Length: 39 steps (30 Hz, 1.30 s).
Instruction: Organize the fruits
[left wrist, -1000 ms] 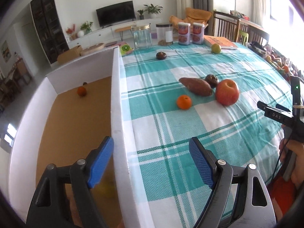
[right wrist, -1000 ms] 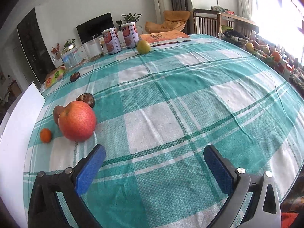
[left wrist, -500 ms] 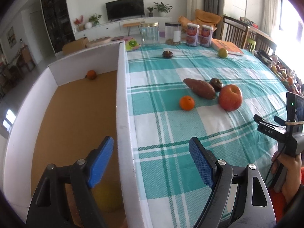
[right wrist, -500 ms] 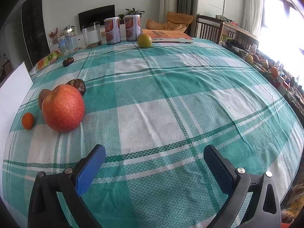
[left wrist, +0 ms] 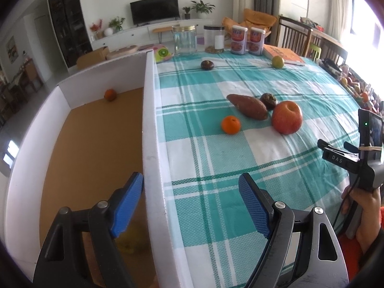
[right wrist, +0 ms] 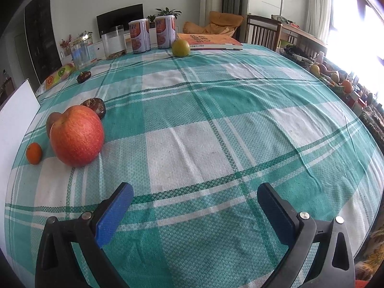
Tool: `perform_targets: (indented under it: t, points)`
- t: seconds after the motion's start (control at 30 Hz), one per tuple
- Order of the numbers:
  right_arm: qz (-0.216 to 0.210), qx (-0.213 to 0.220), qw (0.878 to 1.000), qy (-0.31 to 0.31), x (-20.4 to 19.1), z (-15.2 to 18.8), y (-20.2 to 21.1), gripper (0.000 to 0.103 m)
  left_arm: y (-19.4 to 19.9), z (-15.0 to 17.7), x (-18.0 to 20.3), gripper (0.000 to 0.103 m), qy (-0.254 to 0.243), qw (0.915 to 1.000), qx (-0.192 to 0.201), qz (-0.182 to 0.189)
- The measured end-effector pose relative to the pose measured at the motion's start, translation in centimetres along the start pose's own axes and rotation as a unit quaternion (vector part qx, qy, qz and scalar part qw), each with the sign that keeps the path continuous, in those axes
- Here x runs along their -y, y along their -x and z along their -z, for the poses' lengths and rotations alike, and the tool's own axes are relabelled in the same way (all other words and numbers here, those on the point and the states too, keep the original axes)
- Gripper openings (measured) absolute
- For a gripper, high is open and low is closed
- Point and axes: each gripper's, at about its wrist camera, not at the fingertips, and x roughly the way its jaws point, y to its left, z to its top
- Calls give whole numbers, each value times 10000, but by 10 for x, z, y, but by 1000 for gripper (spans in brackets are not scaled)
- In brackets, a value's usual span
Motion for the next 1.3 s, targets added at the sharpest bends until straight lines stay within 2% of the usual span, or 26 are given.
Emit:
perform_targets:
  t: [0.13, 0.33, 0.6, 0.7, 0.77, 0.87, 0.93, 1.03, 1.1, 1.23, 1.3]
  points:
    - [-10, -26, 10000, 13, 0, 0, -1, 103, 0, 0, -3, 83, 47, 10000, 2, 55]
    - [-78, -69, 9999, -50, 2, 0, -2, 103, 4, -2, 4, 83, -237, 9996, 138, -61]
    - [-202, -167, 9996, -145, 5, 0, -6, 103, 10, -5, 0, 83, -202, 9984, 238, -467]
    - [-206, -177, 9995, -133, 4, 0, -6, 103, 20, -8, 2, 83, -252, 9957, 476, -759]
    - [-212, -185, 9995, -137, 4, 0, -6, 103, 29, -11, 5, 83, -247, 9944, 668, -786]
    - [-210, -180, 9995, -135, 4, 0, -6, 103, 41, -16, 12, 84, -224, 9950, 836, -492]
    - [-208, -183, 9995, -131, 4, 0, -6, 103, 45, -19, 20, 87, -218, 9962, 834, -140]
    - [-213, -188, 9995, -129, 4, 0, -6, 103, 44, -21, 38, 88, -283, 9962, 745, 350]
    - [-217, -188, 9995, -132, 4, 0, -6, 103, 37, -21, 51, 88, -392, 9951, 592, 691]
    - [-220, -190, 9995, -131, 4, 0, -7, 103, 20, -16, 77, 88, -472, 9875, -13, 1504]
    - [-220, -190, 9995, -131, 4, 0, -7, 103, 12, -14, 84, 88, -410, 9842, -244, 1707]
